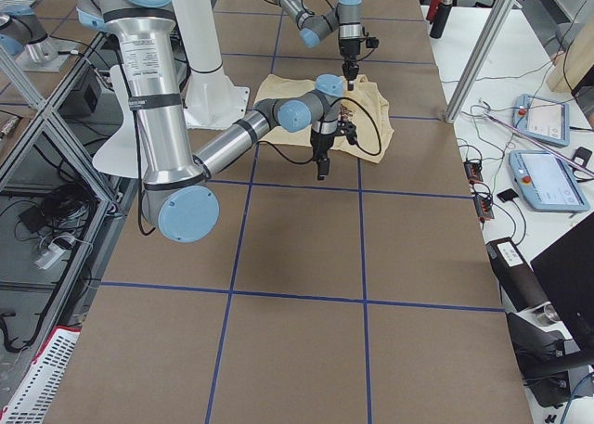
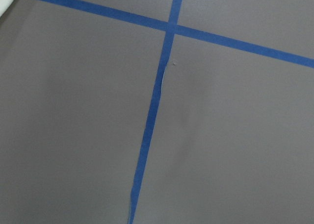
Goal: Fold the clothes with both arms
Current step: 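Carry the sleeve across the shirt front with the left gripper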
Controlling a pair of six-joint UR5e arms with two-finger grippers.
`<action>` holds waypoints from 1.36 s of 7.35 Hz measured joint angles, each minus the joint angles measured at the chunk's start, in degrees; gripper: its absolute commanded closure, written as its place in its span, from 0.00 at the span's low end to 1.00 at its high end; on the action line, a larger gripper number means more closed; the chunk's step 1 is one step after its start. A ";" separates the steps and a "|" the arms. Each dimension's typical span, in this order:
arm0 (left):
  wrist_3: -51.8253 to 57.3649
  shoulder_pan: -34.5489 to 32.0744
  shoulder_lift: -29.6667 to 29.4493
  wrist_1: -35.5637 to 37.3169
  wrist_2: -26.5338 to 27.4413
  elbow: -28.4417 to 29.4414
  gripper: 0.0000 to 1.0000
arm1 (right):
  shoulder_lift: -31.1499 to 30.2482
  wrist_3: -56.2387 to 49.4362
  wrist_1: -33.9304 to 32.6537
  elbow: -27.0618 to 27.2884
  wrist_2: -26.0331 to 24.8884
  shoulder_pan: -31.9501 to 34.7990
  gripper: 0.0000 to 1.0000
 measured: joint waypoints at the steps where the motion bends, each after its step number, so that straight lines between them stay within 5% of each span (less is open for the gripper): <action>1: 0.00 2.41 -0.46 -1.62 2.02 1.86 1.00 | 0.20 0.03 0.21 -0.46 0.00 -0.02 0.00; 2: 0.07 5.10 -0.65 -2.98 4.77 3.43 0.58 | 0.39 0.07 0.29 -0.73 0.00 -0.03 0.00; 3: 0.13 6.93 -0.66 -4.51 6.92 4.67 0.01 | 0.57 0.09 0.31 -0.97 0.00 -0.04 0.00; 10: 0.38 7.91 -0.33 -11.40 8.45 5.39 0.00 | 2.07 0.90 4.91 -2.03 0.42 -0.09 0.00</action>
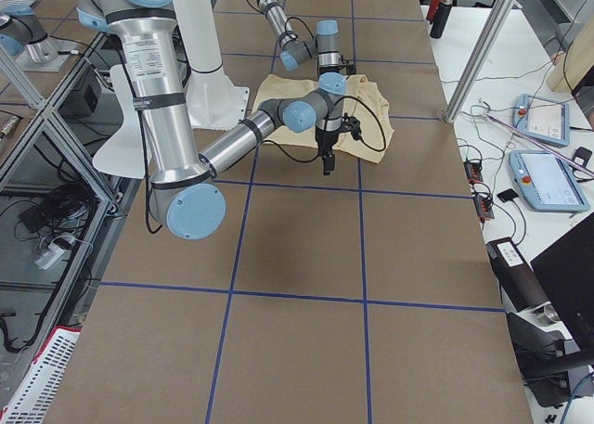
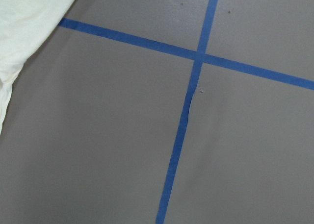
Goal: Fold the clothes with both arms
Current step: 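Carry the sleeve across the shirt front with the left gripper, then release the sleeve with the left gripper while the right gripper reaches the hem corner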
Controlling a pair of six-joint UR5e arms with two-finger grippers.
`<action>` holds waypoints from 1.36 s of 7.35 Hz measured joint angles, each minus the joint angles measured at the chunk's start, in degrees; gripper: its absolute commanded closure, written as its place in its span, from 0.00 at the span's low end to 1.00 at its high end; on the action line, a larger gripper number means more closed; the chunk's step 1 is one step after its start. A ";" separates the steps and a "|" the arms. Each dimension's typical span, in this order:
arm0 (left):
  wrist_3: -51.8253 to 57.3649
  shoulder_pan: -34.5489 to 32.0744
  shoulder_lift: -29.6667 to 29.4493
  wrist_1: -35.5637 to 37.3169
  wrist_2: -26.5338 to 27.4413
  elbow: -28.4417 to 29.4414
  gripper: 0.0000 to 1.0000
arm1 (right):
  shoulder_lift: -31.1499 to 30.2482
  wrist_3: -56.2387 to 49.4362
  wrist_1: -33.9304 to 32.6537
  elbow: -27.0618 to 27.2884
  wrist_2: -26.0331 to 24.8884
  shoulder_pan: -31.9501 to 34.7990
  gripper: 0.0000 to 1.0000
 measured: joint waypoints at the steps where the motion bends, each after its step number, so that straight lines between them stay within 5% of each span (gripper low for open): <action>1: 0.01 -0.05 0.43 0.02 -0.02 -0.27 0.00 | 0.23 0.68 1.21 -0.08 0.03 -0.10 0.00; 6: 0.12 -2.55 11.80 5.12 -1.63 -13.32 0.00 | 0.42 22.68 16.86 1.88 -0.21 -8.76 0.00; 10: 0.26 -4.36 20.22 15.83 -2.56 -25.60 0.00 | -0.88 36.64 18.25 5.78 -11.05 -24.50 0.00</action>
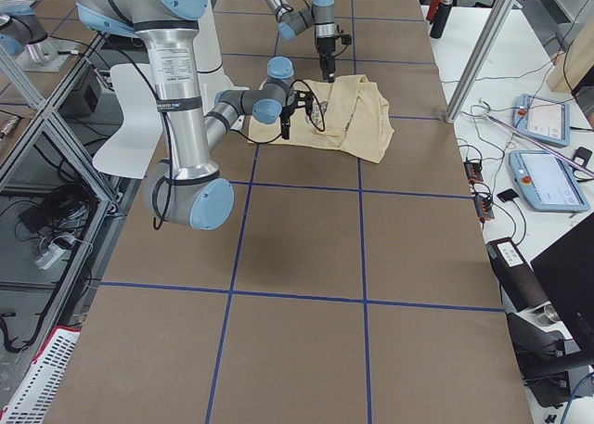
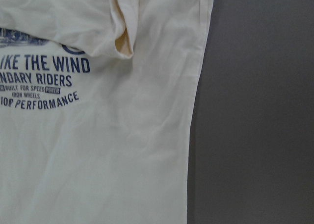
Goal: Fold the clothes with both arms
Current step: 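Release the sleeve with the left gripper while the right gripper reaches the hem corner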
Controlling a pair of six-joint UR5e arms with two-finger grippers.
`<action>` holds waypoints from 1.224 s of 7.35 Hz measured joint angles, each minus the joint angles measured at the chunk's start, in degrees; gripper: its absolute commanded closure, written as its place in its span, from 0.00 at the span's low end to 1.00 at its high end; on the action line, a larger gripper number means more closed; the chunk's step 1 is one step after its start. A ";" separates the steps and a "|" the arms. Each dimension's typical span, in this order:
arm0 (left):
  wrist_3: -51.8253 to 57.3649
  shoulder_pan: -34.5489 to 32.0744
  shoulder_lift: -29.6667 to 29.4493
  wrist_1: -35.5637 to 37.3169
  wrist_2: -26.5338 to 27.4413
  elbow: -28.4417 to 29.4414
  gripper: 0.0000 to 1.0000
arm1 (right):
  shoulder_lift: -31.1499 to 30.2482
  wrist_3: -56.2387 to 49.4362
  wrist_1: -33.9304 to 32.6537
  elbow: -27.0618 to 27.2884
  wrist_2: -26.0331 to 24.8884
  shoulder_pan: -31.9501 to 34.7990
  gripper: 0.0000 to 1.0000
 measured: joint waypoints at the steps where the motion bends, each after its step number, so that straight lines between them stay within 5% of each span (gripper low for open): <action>1: -0.01 -0.04 1.98 0.84 0.05 -2.09 0.00 | -0.31 2.49 0.01 0.14 -1.44 -2.89 0.00; 5: -0.04 -0.07 3.57 1.28 0.20 -3.45 0.00 | -1.10 6.43 -0.60 -0.05 -1.30 -8.16 0.01; 9: -0.04 0.07 4.05 1.29 0.44 -3.44 0.00 | -1.21 7.08 -0.77 -1.30 0.16 -9.90 0.21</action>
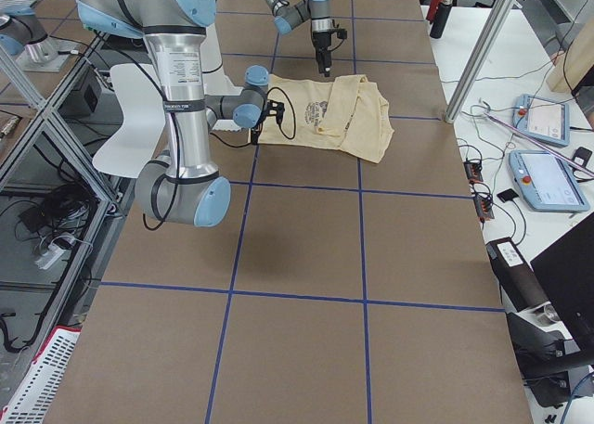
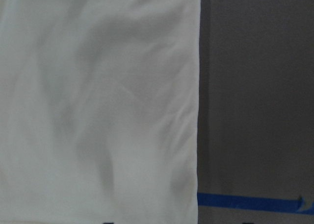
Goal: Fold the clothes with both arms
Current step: 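Release the sleeve with the left gripper while the right gripper reaches the hem corner, then move the left gripper to the other hem corner while the right gripper holds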
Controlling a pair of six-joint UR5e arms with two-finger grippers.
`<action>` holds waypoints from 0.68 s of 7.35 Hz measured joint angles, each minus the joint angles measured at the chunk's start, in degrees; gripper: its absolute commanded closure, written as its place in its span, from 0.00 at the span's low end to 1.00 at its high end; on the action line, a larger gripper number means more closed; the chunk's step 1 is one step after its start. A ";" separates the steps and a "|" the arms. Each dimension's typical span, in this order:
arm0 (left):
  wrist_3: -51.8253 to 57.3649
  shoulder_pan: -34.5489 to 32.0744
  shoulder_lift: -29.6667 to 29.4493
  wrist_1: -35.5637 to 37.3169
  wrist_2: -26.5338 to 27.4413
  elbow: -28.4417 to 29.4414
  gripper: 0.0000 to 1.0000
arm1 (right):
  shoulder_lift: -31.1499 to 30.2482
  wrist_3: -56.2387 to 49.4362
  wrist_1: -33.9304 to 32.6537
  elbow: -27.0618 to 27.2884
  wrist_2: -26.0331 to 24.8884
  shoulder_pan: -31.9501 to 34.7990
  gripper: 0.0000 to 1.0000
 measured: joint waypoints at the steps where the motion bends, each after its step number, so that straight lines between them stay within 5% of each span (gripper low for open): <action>1: -0.02 0.02 0.05 0.00 0.03 0.00 0.00 | 0.01 0.16 0.00 -0.36 0.17 -0.31 0.22; 5: -0.02 0.03 0.09 -0.08 0.16 0.00 0.00 | 0.04 0.38 -0.01 -0.69 1.69 -0.86 0.29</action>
